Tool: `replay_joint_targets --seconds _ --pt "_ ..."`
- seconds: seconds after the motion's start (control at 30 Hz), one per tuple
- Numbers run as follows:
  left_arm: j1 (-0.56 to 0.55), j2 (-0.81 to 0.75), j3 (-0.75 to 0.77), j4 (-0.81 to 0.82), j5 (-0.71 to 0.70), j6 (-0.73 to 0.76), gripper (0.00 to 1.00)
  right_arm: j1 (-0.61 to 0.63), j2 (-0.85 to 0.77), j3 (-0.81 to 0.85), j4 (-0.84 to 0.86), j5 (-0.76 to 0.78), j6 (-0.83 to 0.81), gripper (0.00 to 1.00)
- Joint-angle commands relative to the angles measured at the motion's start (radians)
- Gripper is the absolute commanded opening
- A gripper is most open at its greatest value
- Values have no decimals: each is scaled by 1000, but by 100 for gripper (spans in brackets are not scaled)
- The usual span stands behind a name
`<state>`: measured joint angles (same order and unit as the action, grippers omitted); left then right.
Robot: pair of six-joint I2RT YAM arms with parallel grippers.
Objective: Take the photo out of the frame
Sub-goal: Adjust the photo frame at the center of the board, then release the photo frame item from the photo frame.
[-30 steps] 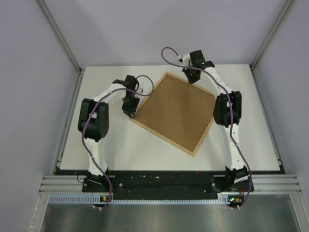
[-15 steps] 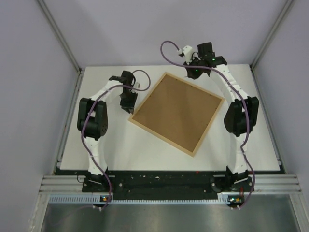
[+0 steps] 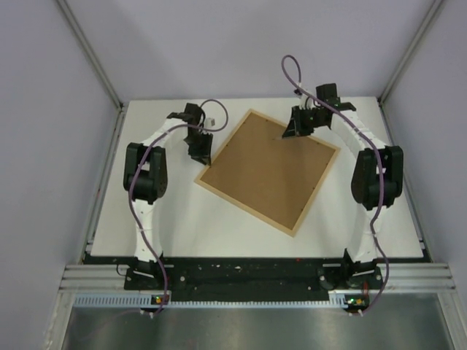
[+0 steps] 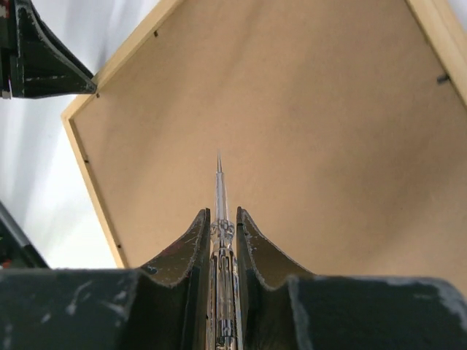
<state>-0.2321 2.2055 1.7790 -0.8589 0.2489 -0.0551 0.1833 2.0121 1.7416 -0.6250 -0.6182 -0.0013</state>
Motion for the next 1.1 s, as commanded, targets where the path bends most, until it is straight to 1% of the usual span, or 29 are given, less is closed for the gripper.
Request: replay_joint_targets --seconds 0.0,0.13,0.27,0.4,0.53,0.63,0.67,0.8,0.93,1.07 --pt "-1 -21 -82 -12 81 -22 29 -25 -104 -71 114 -98 164 0" --pt "-4 -67 -128 -15 167 -49 29 -35 -116 -177 214 -144 296 0" --pt "-24 -92 -151 -19 259 -78 29 -30 -115 -304 378 -173 444 0" --pt "-59 -119 -165 6 331 -97 29 2 -104 -372 447 -164 495 0" --pt "-95 -128 -168 30 395 -123 31 44 -111 -454 550 -187 544 0" --pt "-124 -121 -158 50 414 -147 31 74 -121 -522 616 -215 586 0" --pt "-127 -113 -150 50 415 -152 31 88 -127 -546 657 -218 598 0" --pt "-128 -83 -119 52 428 -164 31 130 -124 -643 737 -224 642 0" --pt "-128 -99 -142 76 425 -172 31 168 -113 -679 752 -230 653 0" --pt "-127 -127 -187 95 405 -164 31 196 -116 -674 685 -261 612 0"
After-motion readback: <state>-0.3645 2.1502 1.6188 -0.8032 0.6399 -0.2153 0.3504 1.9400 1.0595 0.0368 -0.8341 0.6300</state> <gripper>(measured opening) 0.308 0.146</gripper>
